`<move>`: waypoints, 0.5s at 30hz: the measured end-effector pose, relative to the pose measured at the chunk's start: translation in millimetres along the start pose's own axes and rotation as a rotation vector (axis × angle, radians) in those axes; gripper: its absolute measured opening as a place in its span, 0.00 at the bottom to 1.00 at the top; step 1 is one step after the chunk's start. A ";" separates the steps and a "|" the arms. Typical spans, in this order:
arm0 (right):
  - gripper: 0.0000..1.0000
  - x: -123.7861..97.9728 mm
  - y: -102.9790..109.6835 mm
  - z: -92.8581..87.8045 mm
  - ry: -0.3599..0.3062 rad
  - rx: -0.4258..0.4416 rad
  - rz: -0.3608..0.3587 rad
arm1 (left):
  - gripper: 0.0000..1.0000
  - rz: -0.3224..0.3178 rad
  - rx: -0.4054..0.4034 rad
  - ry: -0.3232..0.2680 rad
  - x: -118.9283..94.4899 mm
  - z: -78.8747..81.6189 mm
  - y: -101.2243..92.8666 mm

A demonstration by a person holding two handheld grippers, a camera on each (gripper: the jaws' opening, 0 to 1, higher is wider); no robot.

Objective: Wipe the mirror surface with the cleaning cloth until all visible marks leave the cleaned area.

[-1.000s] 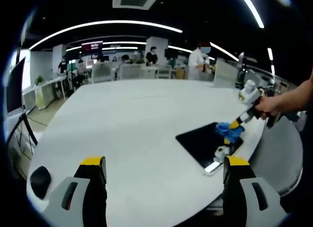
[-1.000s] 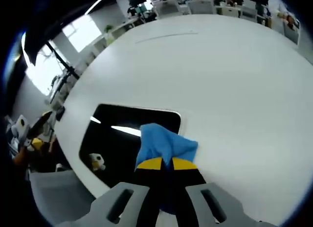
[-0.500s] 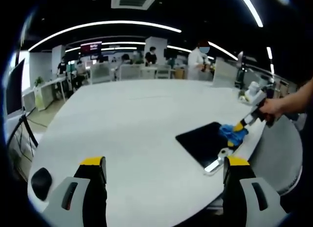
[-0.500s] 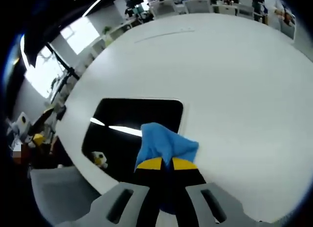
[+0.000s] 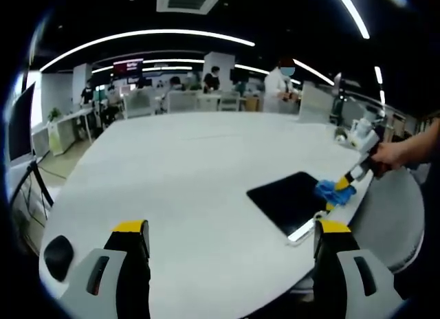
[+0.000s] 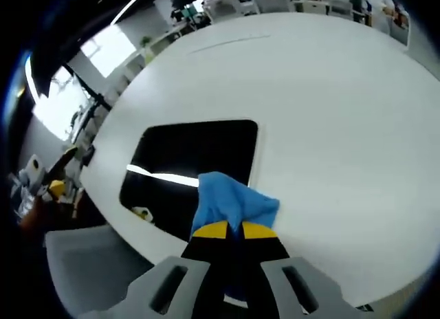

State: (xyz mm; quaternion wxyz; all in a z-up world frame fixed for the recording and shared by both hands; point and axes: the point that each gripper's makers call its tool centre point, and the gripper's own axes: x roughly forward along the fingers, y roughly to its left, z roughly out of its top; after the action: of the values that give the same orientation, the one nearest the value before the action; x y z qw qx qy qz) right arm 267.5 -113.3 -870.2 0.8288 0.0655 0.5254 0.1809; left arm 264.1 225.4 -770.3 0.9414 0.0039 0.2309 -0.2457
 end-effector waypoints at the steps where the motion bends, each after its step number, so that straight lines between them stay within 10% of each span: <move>1: 0.00 0.2 -0.3 0.6 0.000 0.001 -0.003 | 1.00 -0.001 -0.001 0.001 -0.1 -0.5 -0.4; 15: 0.00 1.1 6.4 1.5 0.009 0.054 -0.006 | 1.00 -0.009 -0.020 -0.021 -3.2 -1.3 -3.4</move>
State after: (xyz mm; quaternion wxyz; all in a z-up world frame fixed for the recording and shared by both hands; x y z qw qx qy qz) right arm 267.7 -106.8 -868.5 0.8248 0.0856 0.5341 0.1645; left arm 259.5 224.0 -769.7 0.9427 -0.0094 0.2235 -0.2476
